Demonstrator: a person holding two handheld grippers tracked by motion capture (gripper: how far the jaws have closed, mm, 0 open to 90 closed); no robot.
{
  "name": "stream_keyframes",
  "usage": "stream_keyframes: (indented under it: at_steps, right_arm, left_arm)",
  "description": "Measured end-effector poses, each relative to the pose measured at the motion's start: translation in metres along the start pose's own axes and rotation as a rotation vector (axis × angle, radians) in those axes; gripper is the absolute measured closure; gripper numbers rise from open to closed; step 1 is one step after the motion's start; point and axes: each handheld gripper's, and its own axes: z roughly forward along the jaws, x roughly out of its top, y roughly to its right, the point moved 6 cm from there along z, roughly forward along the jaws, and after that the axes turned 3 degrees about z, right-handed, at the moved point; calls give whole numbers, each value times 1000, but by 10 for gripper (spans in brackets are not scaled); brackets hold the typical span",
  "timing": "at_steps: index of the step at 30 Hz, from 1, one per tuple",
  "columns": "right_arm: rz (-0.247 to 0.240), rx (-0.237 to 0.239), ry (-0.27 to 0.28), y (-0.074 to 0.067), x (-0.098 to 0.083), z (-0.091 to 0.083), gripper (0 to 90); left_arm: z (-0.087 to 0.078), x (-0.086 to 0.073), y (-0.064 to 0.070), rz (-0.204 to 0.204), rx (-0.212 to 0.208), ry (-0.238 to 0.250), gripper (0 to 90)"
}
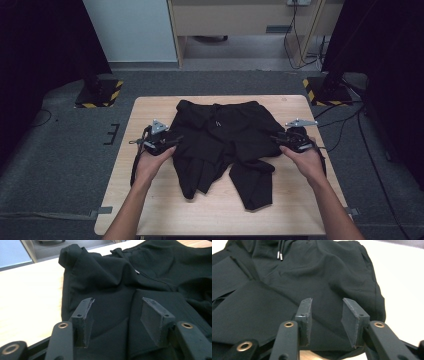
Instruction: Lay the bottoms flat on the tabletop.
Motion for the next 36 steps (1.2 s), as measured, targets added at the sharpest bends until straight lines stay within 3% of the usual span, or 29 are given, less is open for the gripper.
stream_keyframes:
  at_steps: [12,15,21,25,27,29,31,33,36]
  right_arm:
    - [0,52,20,-25,-26,-10,661]
    - [10,65,33,-28,-28,-13,636]
    - [24,73,45,-34,-35,-19,499]
    - [14,85,40,-38,-41,-16,384]
    - [-2,78,36,-39,-44,-12,380]
    - [-18,56,30,-37,-47,-10,420]
    - [-16,64,38,-34,-49,-11,483]
    - [-10,86,42,-34,-51,-13,622]
    - [-28,99,40,-37,-55,-12,632]
  left_arm:
    - [-12,-25,14,-9,-49,25,375]
    - [-15,-29,17,5,-28,36,361]
    - [-19,-33,25,33,-49,54,344]
    - [-17,-35,20,30,-54,54,299]
    - [-16,-37,16,47,-39,44,295]
    - [-16,-41,9,54,-25,31,295]
    - [-15,-45,3,36,-28,28,295]
    - [-13,-50,0,35,-21,18,295]
    - [-9,-55,-3,36,-5,1,292]
